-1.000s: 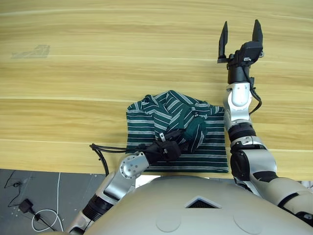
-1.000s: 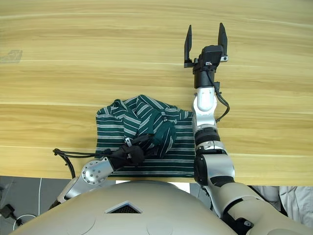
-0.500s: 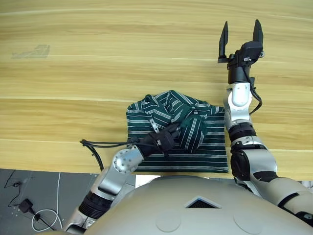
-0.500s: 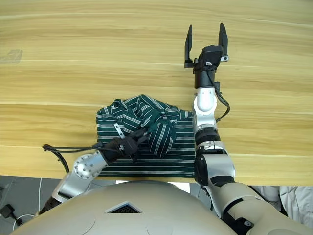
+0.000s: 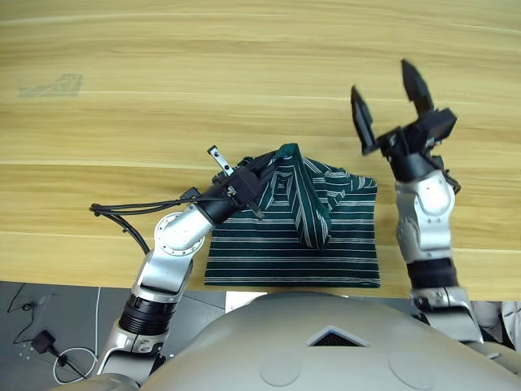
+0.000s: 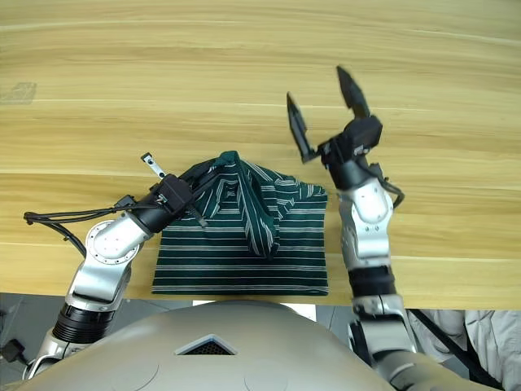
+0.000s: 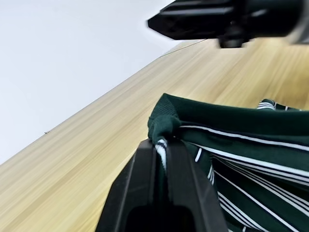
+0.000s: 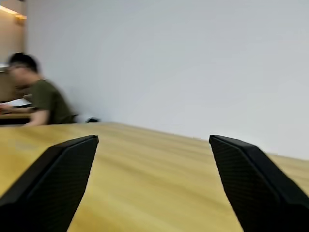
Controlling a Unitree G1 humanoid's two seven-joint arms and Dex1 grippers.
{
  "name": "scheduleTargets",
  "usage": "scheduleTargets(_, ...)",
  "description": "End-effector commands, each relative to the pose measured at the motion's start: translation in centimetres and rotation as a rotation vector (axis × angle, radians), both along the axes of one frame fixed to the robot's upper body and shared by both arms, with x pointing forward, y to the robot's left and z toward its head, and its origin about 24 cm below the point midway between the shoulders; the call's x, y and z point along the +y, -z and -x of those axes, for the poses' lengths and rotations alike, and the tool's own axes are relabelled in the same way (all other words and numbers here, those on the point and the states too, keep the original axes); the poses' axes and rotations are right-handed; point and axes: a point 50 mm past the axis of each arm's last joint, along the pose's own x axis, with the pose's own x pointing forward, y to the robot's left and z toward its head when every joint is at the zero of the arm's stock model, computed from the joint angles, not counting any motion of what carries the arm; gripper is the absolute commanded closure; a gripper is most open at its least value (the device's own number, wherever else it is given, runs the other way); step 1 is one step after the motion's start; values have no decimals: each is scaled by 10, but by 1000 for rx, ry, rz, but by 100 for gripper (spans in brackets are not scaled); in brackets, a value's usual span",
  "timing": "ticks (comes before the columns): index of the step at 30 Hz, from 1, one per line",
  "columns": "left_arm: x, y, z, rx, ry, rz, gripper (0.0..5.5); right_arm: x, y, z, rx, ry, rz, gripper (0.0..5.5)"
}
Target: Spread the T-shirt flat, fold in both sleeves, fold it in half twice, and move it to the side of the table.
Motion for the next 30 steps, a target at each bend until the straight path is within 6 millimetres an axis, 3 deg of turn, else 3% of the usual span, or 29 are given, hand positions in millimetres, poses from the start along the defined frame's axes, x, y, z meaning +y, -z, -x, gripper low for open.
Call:
scheduleTargets(1, 4, -1, 2, 4, -8, -35, 545, 12, 1, 46, 185, -159, 76, 122)
scheduleTargets(5, 1, 1, 5, 15, -19, -32, 545, 20, 13, 63, 338, -199, 117, 122)
scheduleTargets(14, -3, 1, 8, 6, -13, -37, 545, 13, 52, 67, 519, -129, 190, 122)
scheduleTargets(30, 6, -4, -1, -39, -59, -63, 545, 7, 58, 66, 530, -117, 221, 393)
